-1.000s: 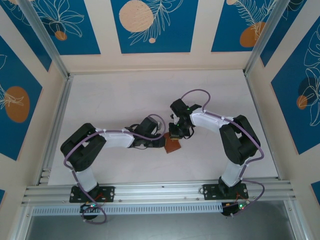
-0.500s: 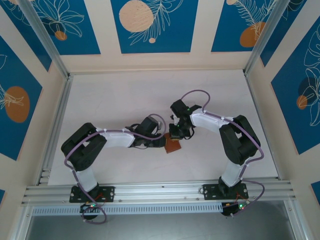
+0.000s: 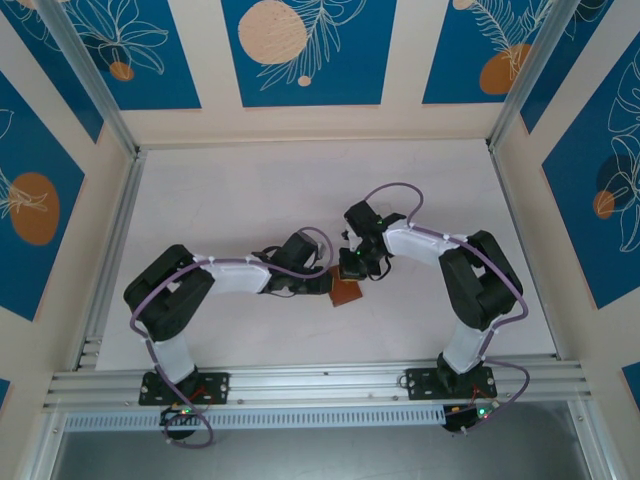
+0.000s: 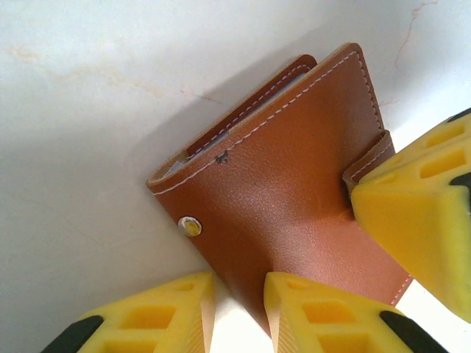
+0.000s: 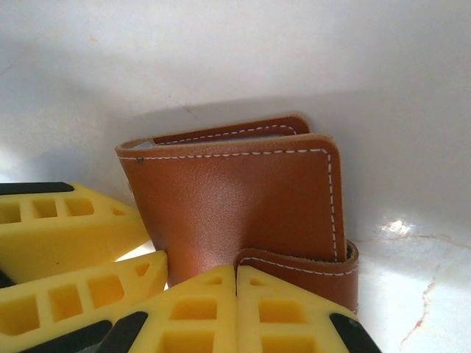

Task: Put the credit cards into the card holder
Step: Close the button on the card holder.

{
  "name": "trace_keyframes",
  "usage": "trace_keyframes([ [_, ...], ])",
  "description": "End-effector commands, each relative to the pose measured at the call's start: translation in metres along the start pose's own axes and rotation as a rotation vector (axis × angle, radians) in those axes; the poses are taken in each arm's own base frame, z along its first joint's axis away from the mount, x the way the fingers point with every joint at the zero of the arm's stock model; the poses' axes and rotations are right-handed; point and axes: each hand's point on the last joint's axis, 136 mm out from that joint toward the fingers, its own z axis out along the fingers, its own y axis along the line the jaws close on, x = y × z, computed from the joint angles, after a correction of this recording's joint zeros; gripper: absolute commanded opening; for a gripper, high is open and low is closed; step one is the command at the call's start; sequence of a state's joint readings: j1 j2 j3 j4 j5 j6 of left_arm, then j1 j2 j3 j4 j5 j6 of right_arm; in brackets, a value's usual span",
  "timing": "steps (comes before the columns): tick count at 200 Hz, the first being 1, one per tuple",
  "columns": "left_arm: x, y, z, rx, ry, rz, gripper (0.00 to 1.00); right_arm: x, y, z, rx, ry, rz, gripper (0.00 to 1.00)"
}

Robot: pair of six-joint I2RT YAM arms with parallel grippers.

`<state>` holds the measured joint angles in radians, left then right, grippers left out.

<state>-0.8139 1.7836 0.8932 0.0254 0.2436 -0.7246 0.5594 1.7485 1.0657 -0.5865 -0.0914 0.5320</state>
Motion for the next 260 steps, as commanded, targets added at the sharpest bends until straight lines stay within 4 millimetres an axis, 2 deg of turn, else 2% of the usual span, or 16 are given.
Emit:
trace_keyframes([
  [1, 0.011, 0.005, 0.016, -0.018, 0.038, 0.010, 0.26, 0.029, -0.015, 0.008, 0.027, 0.103, 0.054, 0.00],
  [87, 0.010, 0.006, 0.016, -0.023, 0.036, 0.011, 0.26, 0.043, -0.033, 0.019, 0.058, 0.108, 0.116, 0.00],
  [152, 0.012, 0.010, 0.021, -0.038, 0.040, 0.002, 0.26, 0.019, -0.009, -0.015, -0.103, 0.031, 0.125, 0.00],
  [204, 0.013, 0.012, 0.025, -0.033, 0.038, -0.011, 0.25, 0.015, -0.003, -0.016, -0.196, 0.057, 0.149, 0.00],
  [260, 0.011, 0.011, 0.027, -0.032, 0.039, -0.009, 0.25, 0.022, -0.004, -0.008, -0.223, 0.100, 0.165, 0.00],
])
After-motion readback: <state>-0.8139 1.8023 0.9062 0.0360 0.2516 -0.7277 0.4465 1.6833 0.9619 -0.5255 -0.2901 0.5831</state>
